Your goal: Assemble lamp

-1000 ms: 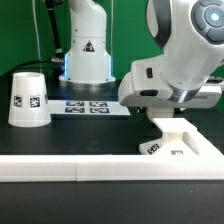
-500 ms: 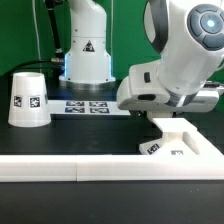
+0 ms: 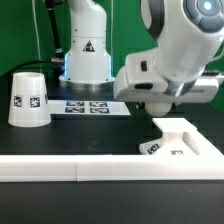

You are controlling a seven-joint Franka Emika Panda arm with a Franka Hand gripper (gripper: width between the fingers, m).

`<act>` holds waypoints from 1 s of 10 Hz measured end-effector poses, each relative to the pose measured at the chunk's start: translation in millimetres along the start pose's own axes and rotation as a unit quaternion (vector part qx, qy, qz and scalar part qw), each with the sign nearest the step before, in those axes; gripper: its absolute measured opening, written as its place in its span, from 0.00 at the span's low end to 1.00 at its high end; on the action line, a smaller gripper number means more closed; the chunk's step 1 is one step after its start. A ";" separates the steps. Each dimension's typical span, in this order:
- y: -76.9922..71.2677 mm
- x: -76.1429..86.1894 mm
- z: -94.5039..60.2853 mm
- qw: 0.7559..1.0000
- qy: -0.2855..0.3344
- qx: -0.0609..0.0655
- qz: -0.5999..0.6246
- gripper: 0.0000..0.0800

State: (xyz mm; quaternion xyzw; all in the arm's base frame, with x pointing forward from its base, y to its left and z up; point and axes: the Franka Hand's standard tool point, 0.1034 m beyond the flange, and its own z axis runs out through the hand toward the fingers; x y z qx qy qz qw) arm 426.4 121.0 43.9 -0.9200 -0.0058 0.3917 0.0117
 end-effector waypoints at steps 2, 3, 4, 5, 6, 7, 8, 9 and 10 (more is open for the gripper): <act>-0.5 -5.5 -49.7 1.000 0.009 0.005 -0.022 0.72; -0.7 -4.4 -72.9 0.999 0.027 0.003 -0.031 0.72; -1.4 -4.7 -93.7 0.998 0.056 -0.002 -0.039 0.72; -0.9 -6.1 -85.8 0.998 0.053 -0.001 -0.037 0.72; -1.1 0.2 -83.1 0.997 0.066 0.000 -0.036 0.72; -2.0 6.6 -90.1 0.993 0.116 0.002 -0.036 0.72; 0.2 3.2 -88.8 0.990 0.137 0.003 -0.036 0.72; 8.9 9.7 -91.6 0.980 0.188 0.000 -0.063 0.72; 14.0 7.4 -100.0 0.974 0.218 0.000 -0.067 0.72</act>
Offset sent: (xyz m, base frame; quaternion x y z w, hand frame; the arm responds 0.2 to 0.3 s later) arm 0.0575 -0.0071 0.0682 -0.0572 0.1161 -0.0717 0.9890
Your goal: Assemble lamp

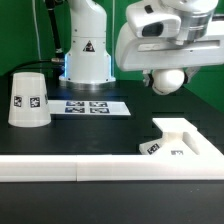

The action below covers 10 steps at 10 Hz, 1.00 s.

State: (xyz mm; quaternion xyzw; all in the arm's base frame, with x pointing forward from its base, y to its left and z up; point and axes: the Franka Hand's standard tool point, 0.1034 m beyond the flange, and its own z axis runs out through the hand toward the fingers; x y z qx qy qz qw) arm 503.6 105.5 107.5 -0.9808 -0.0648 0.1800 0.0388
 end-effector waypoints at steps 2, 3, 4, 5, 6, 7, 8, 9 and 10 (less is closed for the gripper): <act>9.1 15.4 -26.0 0.996 0.080 -0.005 -0.025 0.72; 8.3 19.0 -28.2 0.994 0.102 -0.006 -0.024 0.72; 10.5 23.9 -27.7 0.989 0.147 -0.010 -0.022 0.72; 13.0 23.2 -26.2 0.984 0.178 -0.015 -0.021 0.72; 15.1 26.1 -26.8 0.978 0.208 -0.018 -0.020 0.72; 18.4 29.8 -28.1 0.967 0.253 -0.025 -0.021 0.72; 21.2 32.3 -33.0 0.958 0.282 -0.034 -0.038 0.72; 22.7 37.8 -42.9 0.950 0.306 -0.041 -0.050 0.72; 23.8 44.3 -54.4 0.940 0.329 -0.053 -0.075 0.72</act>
Offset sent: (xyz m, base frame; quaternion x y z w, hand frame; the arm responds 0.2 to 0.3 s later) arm 0.0000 0.0000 0.0000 0.0000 0.1938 0.0000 0.9810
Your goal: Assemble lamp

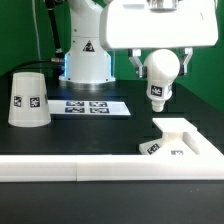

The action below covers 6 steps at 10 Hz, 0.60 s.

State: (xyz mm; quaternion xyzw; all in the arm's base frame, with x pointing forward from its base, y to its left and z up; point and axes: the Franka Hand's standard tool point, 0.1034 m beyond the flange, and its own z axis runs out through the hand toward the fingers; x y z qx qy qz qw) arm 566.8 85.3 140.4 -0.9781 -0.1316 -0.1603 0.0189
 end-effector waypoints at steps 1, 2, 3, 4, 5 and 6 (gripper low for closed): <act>0.5 4.1 -1.5 1.000 0.003 0.000 -0.008 0.72; 0.3 2.2 0.0 1.000 0.001 0.000 -0.007 0.72; 0.1 1.6 0.7 1.000 0.000 0.000 -0.008 0.72; 0.1 1.4 0.9 1.000 0.000 0.000 -0.008 0.72; 1.3 3.3 0.4 1.000 0.002 -0.002 -0.026 0.72; 5.3 9.9 -1.5 0.999 0.007 -0.006 -0.053 0.72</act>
Offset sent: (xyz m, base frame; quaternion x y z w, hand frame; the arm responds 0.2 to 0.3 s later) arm 0.0000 0.0000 0.0000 0.0000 0.0000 0.0000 1.0000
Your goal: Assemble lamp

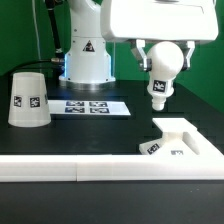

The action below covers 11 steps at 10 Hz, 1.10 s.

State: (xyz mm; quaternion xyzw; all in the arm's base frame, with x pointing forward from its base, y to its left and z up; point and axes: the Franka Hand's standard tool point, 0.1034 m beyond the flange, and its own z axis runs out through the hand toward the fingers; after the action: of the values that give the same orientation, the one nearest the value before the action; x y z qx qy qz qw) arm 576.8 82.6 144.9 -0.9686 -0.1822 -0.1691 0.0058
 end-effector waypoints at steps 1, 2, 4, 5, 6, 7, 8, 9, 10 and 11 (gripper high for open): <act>5.6 13.0 -1.9 1.000 0.008 -0.003 -0.006 0.72; 9.6 24.1 -0.5 1.000 0.013 -0.004 -0.013 0.72; 13.7 32.2 1.5 1.000 0.021 -0.006 -0.011 0.72; 13.5 30.5 2.8 1.000 0.021 -0.007 -0.011 0.72; 15.4 32.5 2.8 0.999 0.039 -0.014 -0.012 0.72; 14.0 29.9 5.2 0.997 0.072 -0.026 -0.014 0.72; 11.2 27.7 8.9 0.997 0.069 -0.025 -0.015 0.72; 9.0 32.3 8.7 0.997 0.073 -0.024 -0.017 0.72; 6.2 33.8 11.2 0.996 0.078 -0.025 -0.020 0.72; 4.1 33.0 14.7 0.997 0.076 -0.024 -0.021 0.72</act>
Offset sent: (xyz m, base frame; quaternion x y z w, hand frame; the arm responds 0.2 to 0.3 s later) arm 0.0000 0.0000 0.0000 0.0000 0.0650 0.0000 0.9979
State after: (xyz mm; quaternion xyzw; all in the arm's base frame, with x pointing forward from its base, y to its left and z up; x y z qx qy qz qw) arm 611.9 91.4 142.1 -0.9487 -0.1974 -0.2468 -0.0071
